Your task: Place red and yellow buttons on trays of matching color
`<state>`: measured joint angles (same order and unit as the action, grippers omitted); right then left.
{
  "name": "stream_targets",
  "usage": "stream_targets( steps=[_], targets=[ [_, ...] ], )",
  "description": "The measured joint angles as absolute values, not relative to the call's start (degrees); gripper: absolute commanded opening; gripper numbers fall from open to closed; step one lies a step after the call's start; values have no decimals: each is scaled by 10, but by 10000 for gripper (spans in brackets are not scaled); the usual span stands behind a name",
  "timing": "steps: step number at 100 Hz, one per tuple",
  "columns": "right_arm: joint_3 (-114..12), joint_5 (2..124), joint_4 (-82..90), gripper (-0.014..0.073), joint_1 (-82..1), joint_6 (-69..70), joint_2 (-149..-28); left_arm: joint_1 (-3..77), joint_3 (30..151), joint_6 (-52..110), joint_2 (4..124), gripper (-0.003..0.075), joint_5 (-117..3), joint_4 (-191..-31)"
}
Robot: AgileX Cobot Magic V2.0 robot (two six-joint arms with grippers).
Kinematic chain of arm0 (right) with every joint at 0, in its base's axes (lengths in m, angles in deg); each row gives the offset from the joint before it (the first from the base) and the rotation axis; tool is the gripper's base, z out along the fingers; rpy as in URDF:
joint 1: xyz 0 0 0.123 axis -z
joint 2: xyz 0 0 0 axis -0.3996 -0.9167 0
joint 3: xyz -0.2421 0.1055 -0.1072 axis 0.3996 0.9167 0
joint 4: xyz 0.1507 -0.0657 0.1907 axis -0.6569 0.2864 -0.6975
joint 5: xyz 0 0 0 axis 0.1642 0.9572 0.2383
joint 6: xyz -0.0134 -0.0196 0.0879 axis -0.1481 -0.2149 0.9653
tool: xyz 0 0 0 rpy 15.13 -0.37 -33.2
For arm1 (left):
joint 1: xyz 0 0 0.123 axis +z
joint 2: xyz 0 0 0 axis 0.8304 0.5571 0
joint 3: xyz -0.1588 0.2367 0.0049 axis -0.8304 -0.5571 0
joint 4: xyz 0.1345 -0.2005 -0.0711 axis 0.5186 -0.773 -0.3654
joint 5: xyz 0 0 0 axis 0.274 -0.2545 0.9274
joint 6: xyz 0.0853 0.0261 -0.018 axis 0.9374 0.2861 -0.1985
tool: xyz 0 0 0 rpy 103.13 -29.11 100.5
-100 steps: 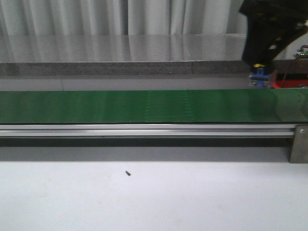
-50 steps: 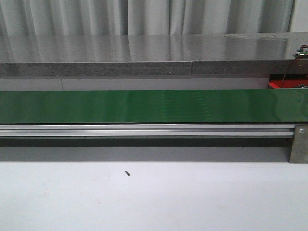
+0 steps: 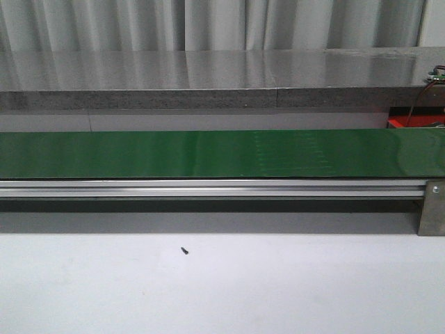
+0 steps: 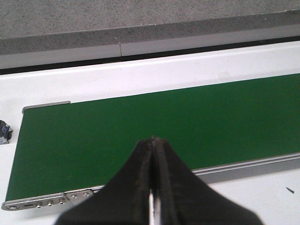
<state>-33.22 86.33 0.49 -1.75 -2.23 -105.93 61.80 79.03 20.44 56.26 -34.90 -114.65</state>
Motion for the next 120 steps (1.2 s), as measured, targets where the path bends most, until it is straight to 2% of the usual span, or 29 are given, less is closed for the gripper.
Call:
stream_targets(
  steps=[29, 70, 120],
  targets=[
    [-272, 776, -7, 214, -17, -23, -1059, 618, 790, 204, 563, -20, -349, -1146],
    [-268, 773, -10, 226, -17, -23, -1059, 618, 790, 204, 563, -20, -349, -1146],
    [-258, 764, -18, 427, -17, -23, -1080, 618, 790, 204, 563, -20, -349, -1146]
  ],
)
